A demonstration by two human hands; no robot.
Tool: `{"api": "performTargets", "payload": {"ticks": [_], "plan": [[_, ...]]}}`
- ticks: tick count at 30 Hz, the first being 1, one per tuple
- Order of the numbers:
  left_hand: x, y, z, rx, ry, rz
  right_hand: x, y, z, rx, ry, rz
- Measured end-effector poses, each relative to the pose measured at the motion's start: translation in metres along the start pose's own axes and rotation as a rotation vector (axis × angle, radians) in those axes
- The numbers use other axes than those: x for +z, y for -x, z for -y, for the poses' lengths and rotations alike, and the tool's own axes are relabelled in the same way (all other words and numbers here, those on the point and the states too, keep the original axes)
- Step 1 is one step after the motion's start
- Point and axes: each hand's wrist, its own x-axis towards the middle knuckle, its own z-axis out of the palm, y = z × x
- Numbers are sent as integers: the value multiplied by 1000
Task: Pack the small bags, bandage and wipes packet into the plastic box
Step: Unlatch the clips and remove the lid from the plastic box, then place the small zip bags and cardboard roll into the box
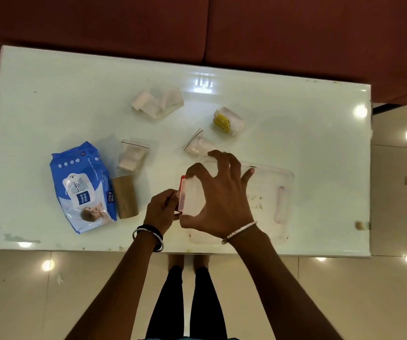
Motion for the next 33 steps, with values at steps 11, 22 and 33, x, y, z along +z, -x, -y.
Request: {"api": "performTargets", "payload": {"ticks": [11,22,33], "plan": [[-1,5,-8,-146,120,59,-144,52,-123,66,-272,-19],[1,5,-2,-131,149,40,-157,112,-235,363,-230,-290],[1,8,-8,-122,149,43,4,86,-279,418,-231,-360]]}}
